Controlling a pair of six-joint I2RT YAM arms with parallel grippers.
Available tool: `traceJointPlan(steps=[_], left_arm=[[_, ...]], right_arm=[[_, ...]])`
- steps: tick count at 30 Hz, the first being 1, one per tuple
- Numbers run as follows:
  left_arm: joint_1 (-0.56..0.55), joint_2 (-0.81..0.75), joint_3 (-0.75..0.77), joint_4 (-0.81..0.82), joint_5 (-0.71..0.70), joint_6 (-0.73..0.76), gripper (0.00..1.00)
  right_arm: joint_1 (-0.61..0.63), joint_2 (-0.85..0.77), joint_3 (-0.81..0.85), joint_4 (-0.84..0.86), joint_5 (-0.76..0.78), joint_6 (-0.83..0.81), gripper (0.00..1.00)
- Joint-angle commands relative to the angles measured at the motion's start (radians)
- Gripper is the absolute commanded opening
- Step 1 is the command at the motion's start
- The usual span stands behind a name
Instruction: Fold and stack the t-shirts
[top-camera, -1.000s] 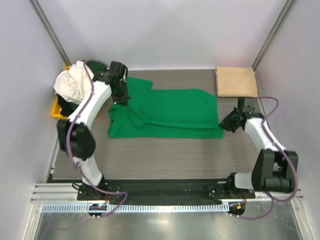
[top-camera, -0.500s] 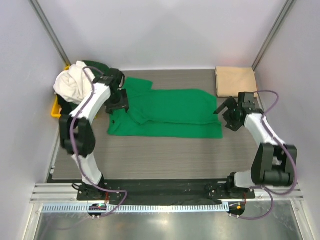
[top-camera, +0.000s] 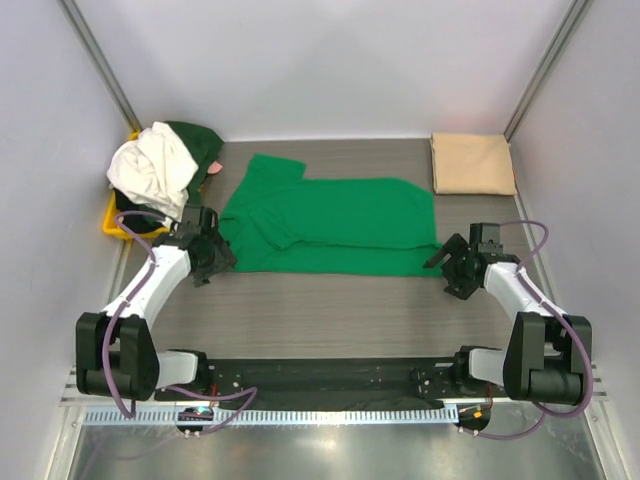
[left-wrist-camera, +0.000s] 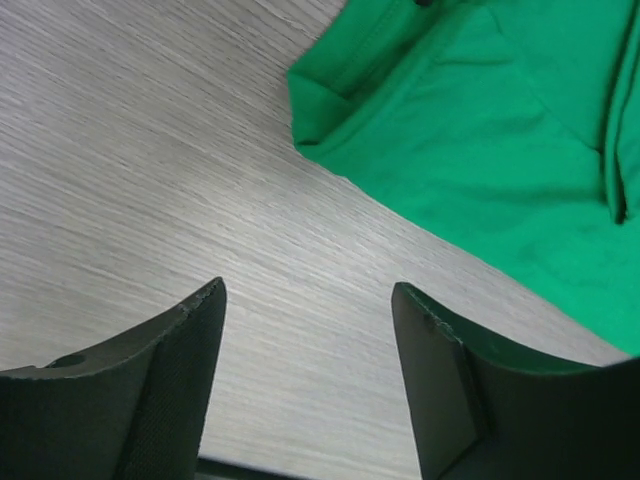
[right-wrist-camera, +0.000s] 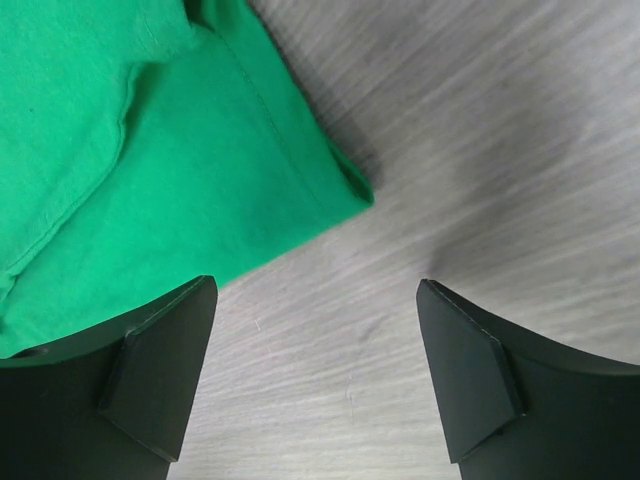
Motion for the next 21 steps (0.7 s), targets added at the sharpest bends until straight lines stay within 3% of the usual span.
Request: traceJointPlan(steps=[1, 11, 17, 18, 21], left_arm=[[0.015, -0.033, -0.027, 0.159, -0.026, -0.063, 0.70], [0.031, 0.109, -0.070, 0.288, -0.026, -0.085, 0.70], [0.032, 0.184, -0.072, 0.351, -0.032, -0.100, 0.68], [0.032, 0.195, -0.067, 0.359, -0.040, -0.099, 0.67], [0.032, 0.246, -0.011, 0.358, -0.112, -0.073, 0.60]], right_arm=[[-0.007, 0.034, -0.002, 0.096, -0.008, 0.000, 0.85], [-0.012, 0.142, -0.004, 0.184, -0.002, 0.005, 0.58], [-0.015, 0.181, 0.010, 0.204, 0.009, 0.000, 0.29], [-0.015, 0.191, 0.013, 0.210, 0.004, 0.000, 0.19], [-0.015, 0.206, 0.021, 0.230, -0.020, 0.000, 0.07]])
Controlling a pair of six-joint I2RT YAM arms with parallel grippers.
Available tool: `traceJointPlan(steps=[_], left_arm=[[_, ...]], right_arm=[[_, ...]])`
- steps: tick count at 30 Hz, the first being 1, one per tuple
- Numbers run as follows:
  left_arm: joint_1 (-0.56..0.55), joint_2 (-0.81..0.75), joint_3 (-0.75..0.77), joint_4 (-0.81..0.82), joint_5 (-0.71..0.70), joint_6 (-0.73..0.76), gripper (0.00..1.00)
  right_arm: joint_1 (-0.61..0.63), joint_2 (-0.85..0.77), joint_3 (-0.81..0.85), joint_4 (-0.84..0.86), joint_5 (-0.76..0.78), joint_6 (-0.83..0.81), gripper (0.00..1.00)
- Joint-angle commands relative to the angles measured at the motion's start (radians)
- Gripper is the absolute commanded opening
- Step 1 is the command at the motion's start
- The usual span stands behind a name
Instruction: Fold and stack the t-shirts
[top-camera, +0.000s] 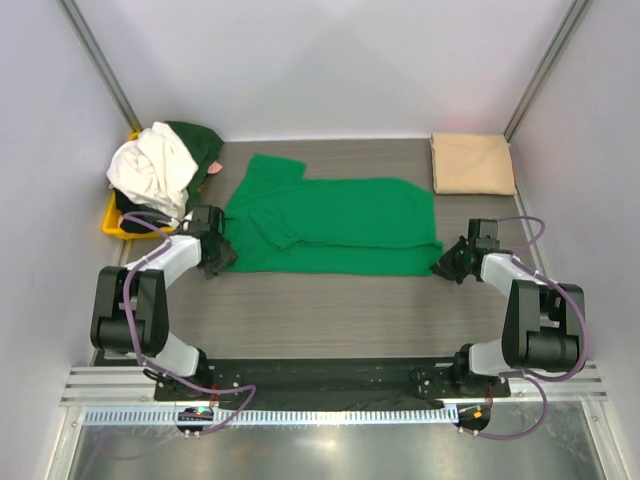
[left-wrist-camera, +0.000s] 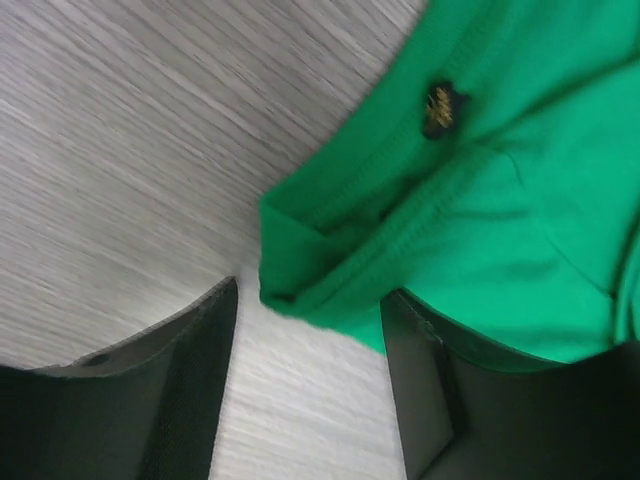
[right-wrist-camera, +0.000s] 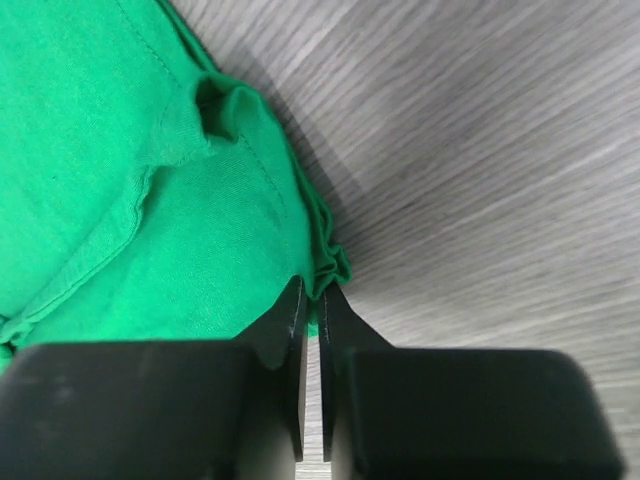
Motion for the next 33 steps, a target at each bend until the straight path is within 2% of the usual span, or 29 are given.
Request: traceJointPlan(steps=[1, 3, 4, 6, 7, 12, 15, 19, 23, 29, 32, 33], left_arm=[[0.011, 0.052, 0.073, 0.047, -0.093, 0.017, 0.51], [0.028, 0.063, 0.122, 0.049, -0.084, 0.017, 0.34], [0.028, 0.064, 0.141, 0.042, -0.081, 0.019, 0.14], [0.028, 0.061, 0.200, 0.006, -0.072, 0.012, 0.02], [0.028, 0.054, 0.271, -0.048, -0.066, 0.012, 0.00], [0.030, -0.125, 0.342, -0.192, -0.101, 0.023, 0.00], [0.034, -0.237, 0.247, -0.221, -0.116, 0.022, 0.00], [0.046, -0.360, 0.052, -0.226, -0.094, -0.027, 0.00], [0.057, -0.454, -0.101, -0.243, -0.063, -0.102, 0.01], [0.060, -0.631, -0.216, -0.303, -0.018, -0.193, 0.12], [0.059, -0.710, -0.229, -0.362, -0.011, -0.225, 0.19], [0.059, -0.728, -0.235, -0.361, 0.006, -0.238, 0.23]], right_arm=[[-0.001, 0.037, 0.021, 0.022, -0.009, -0.002, 0.01], [-0.001, 0.047, 0.038, 0.021, -0.015, -0.004, 0.01], [-0.001, 0.055, 0.065, 0.016, -0.024, -0.004, 0.01], [-0.001, 0.061, 0.116, -0.022, -0.043, -0.007, 0.01], [-0.001, 0.060, 0.192, -0.049, -0.050, -0.013, 0.01], [-0.010, -0.060, 0.331, -0.211, 0.020, -0.039, 0.01], [-0.015, -0.110, 0.262, -0.231, 0.015, -0.036, 0.01], [-0.021, -0.186, 0.062, -0.214, 0.028, 0.008, 0.01], [-0.043, -0.267, -0.054, -0.214, 0.023, 0.048, 0.01], [-0.073, -0.405, -0.120, -0.251, -0.005, 0.110, 0.02], [-0.075, -0.437, -0.126, -0.300, -0.027, 0.110, 0.16], [-0.076, -0.445, -0.129, -0.310, -0.035, 0.111, 0.26]])
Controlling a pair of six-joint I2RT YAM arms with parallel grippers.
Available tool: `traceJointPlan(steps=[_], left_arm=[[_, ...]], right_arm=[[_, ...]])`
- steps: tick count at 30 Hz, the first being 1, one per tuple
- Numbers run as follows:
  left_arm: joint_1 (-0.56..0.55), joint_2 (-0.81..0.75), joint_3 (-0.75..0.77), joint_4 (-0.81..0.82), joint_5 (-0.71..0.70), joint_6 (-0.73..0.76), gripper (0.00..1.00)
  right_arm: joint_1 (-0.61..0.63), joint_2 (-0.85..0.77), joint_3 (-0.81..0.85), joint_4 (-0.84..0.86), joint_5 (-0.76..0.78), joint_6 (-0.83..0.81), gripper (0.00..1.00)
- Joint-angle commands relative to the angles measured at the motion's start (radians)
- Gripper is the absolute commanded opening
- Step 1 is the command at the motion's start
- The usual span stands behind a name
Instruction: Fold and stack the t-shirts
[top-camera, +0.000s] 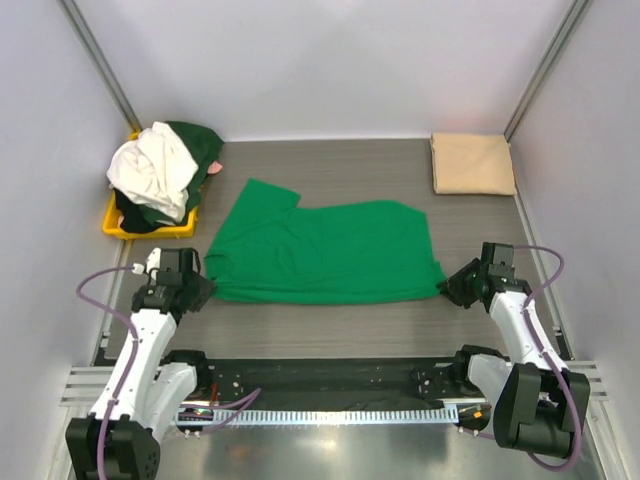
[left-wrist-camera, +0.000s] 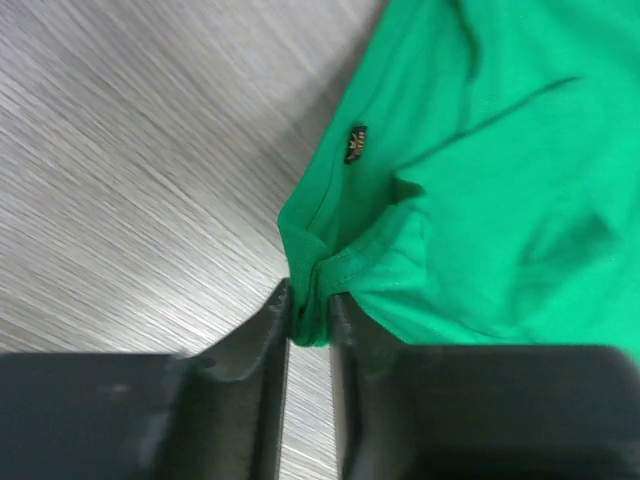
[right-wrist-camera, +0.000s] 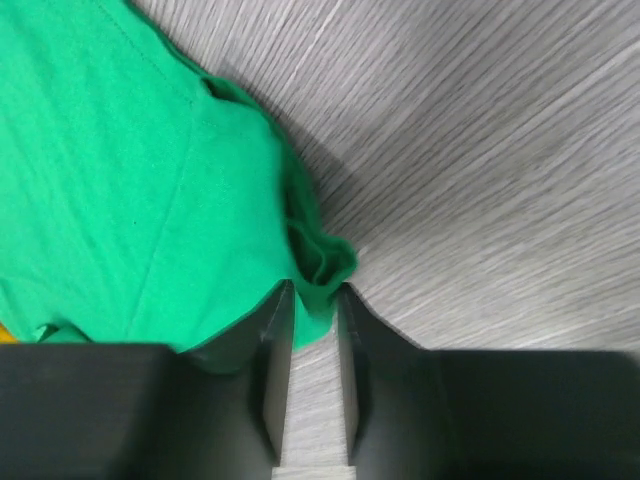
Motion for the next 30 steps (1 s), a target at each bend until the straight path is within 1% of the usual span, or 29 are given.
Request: traceJointPlan(steps=[1, 2, 3, 6, 7, 9, 11, 12, 14, 15, 16, 17, 18, 19, 20, 21, 22, 23, 24, 25, 26, 27, 28, 29, 30], left_arm=[[0.007, -0.073, -0.009, -0.040, 0.022, -0.073, 0.33], [0.008, -0.095, -0.004, -0.051, 0.034, -0.082, 0.42], [0.007, -0.103, -0.001, -0.063, 0.042, -0.081, 0.55], [0.007, -0.124, 0.034, -0.089, 0.053, -0.070, 0.63], [0.007, -0.126, 0.051, -0.092, 0.053, -0.042, 0.63], [0.007, -0.121, 0.127, -0.113, 0.030, 0.005, 0.63], [0.007, -0.109, 0.202, -0.110, 0.019, 0.089, 0.66], [0.007, -0.092, 0.225, -0.091, 0.016, 0.123, 0.71], [0.005, -0.007, 0.278, -0.069, 0.021, 0.206, 0.75], [0.005, 0.032, 0.334, -0.060, 0.022, 0.228, 0.75], [0.003, 0.073, 0.368, -0.051, 0.025, 0.248, 0.75], [0.003, 0.171, 0.397, -0.040, 0.044, 0.272, 0.75], [0.000, 0.214, 0.463, -0.019, 0.047, 0.304, 0.75], [-0.004, 0.271, 0.491, -0.006, 0.050, 0.318, 0.75], [-0.004, 0.364, 0.518, 0.014, 0.076, 0.335, 0.75], [-0.007, 0.424, 0.557, 0.044, 0.078, 0.367, 0.75], [-0.010, 0.473, 0.622, 0.054, 0.074, 0.380, 0.74], [-0.010, 0.580, 0.665, 0.073, 0.076, 0.392, 0.74], [-0.012, 0.633, 0.701, 0.083, 0.082, 0.419, 0.73], [-0.013, 0.684, 0.786, 0.090, 0.087, 0.430, 0.73], [-0.015, 0.742, 0.830, 0.095, 0.094, 0.442, 0.72], [-0.018, 0.840, 0.871, 0.100, 0.105, 0.455, 0.72], [-0.020, 0.898, 0.922, 0.098, 0.114, 0.476, 0.72], [-0.020, 0.944, 1.004, 0.094, 0.116, 0.481, 0.71], [-0.018, 1.033, 1.047, 0.094, 0.127, 0.482, 0.71]], right_arm=[[-0.008, -0.039, 0.001, -0.044, -0.022, 0.022, 0.32], [-0.008, -0.072, -0.002, -0.067, -0.027, 0.020, 0.37], [-0.008, -0.091, -0.005, -0.079, -0.024, 0.026, 0.52], [-0.006, -0.181, 0.009, -0.135, -0.004, 0.029, 0.78], [-0.008, -0.198, 0.039, -0.153, 0.004, 0.022, 0.81], [-0.008, -0.230, 0.079, -0.188, 0.008, 0.006, 0.83], [-0.006, -0.246, 0.128, -0.187, -0.001, -0.015, 0.83], [-0.006, -0.252, 0.136, -0.169, -0.016, -0.020, 0.84], [-0.006, -0.247, 0.158, -0.109, -0.053, -0.043, 0.84], [-0.003, -0.234, 0.168, -0.095, -0.061, -0.053, 0.84], [0.001, -0.193, 0.202, -0.084, -0.044, -0.066, 0.83], [0.009, -0.169, 0.223, -0.075, -0.029, -0.099, 0.83], [0.023, -0.137, 0.246, -0.070, -0.016, -0.115, 0.83], [0.032, -0.081, 0.297, -0.070, 0.016, -0.135, 0.82], [0.041, -0.048, 0.323, -0.072, 0.027, -0.150, 0.83], [0.055, -0.021, 0.348, -0.070, 0.036, -0.177, 0.82], [0.084, 0.002, 0.393, -0.073, 0.044, -0.187, 0.82], [0.107, 0.044, 0.414, -0.073, 0.073, -0.193, 0.82], [0.130, 0.061, 0.430, -0.075, 0.091, -0.205, 0.82], [0.180, 0.078, 0.461, -0.077, 0.109, -0.210, 0.82], [0.192, 0.102, 0.472, -0.075, 0.148, -0.214, 0.82], [0.227, 0.118, 0.483, -0.075, 0.157, -0.221, 0.82], [0.244, 0.130, 0.496, -0.075, 0.166, -0.224, 0.82], [0.256, 0.144, 0.501, -0.073, 0.168, -0.225, 0.83], [0.261, 0.173, 0.506, -0.073, 0.174, -0.228, 0.83]])
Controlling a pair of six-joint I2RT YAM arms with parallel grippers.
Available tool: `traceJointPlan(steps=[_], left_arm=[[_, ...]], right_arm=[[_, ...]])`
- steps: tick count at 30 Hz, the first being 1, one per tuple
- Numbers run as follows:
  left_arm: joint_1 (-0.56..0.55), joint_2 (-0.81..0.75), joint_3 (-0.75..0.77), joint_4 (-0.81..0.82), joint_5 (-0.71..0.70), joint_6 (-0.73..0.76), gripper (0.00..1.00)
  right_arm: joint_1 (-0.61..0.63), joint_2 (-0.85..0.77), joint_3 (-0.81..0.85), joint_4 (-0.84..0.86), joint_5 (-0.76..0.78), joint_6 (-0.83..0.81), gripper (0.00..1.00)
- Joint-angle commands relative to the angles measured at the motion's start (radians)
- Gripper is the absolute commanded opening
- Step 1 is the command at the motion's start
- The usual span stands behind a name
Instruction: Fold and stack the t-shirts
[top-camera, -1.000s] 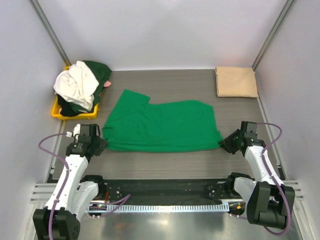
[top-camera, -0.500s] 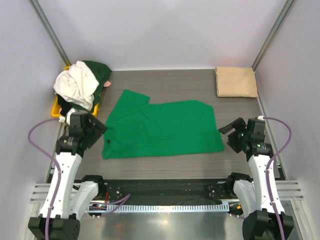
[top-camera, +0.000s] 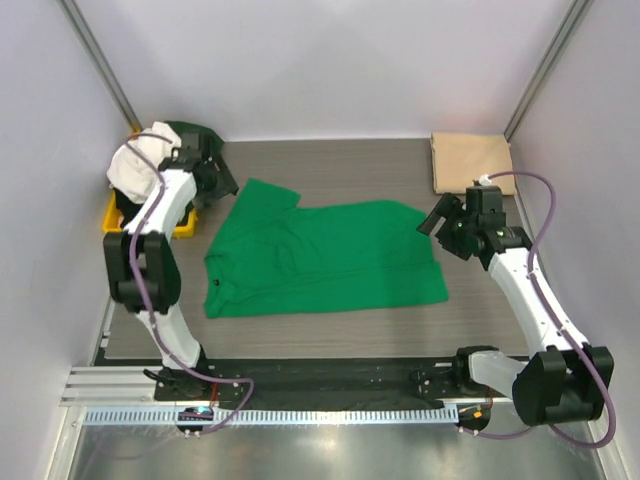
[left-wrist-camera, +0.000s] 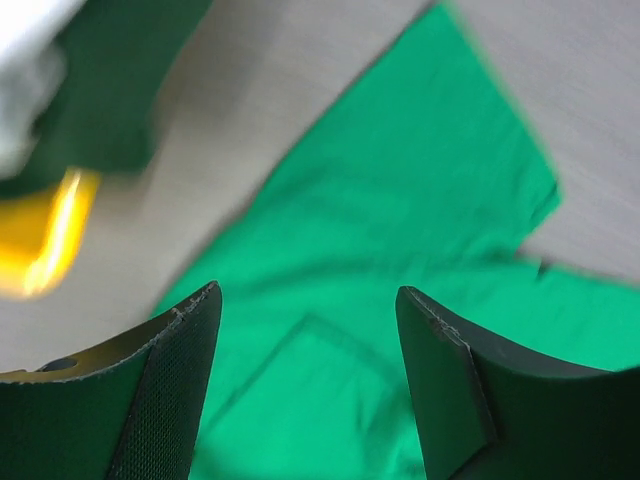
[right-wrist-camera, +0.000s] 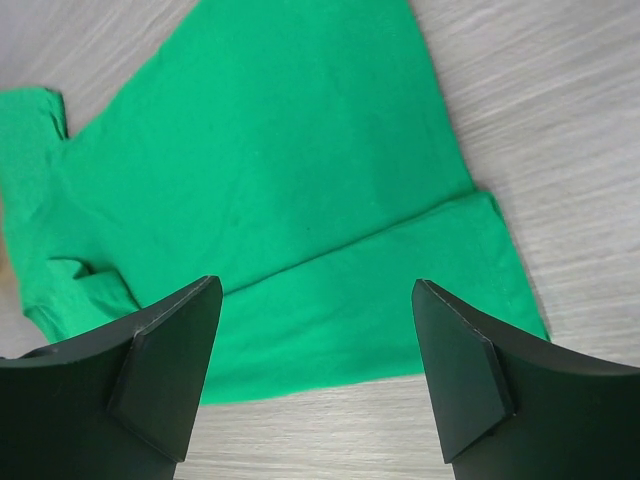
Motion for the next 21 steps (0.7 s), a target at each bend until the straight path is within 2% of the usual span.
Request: traceJointPlan(steps=[1, 7, 9, 14, 21], left_arm=[[-0.006, 0.162, 0.179, 0.047, 0.043, 0.077, 0.71], [-0.015, 0.511, 0.551, 0.016, 0.069, 0.126, 0.70], [-0.015, 0.578, 0.657, 0.001, 0.104, 0.163, 0.70], [-0.017, 0.714, 0.725, 0.042, 0.141, 0.205, 0.69], [-0.049, 0.736, 0.684, 0.085, 0.150, 0.247, 0.66]], right_arm=[[0.026, 0.048, 0.059, 0.023, 0.065, -0.058, 0.83], [0.028, 0.132, 0.076, 0.043, 0.060, -0.102, 0.83], [0.028, 0.140, 0.078, 0.047, 0.053, -0.108, 0.83], [0.029, 0.114, 0.061, 0.067, 0.007, -0.116, 0.83], [0.029, 0.144, 0.061, 0.082, 0.043, -0.133, 0.84]])
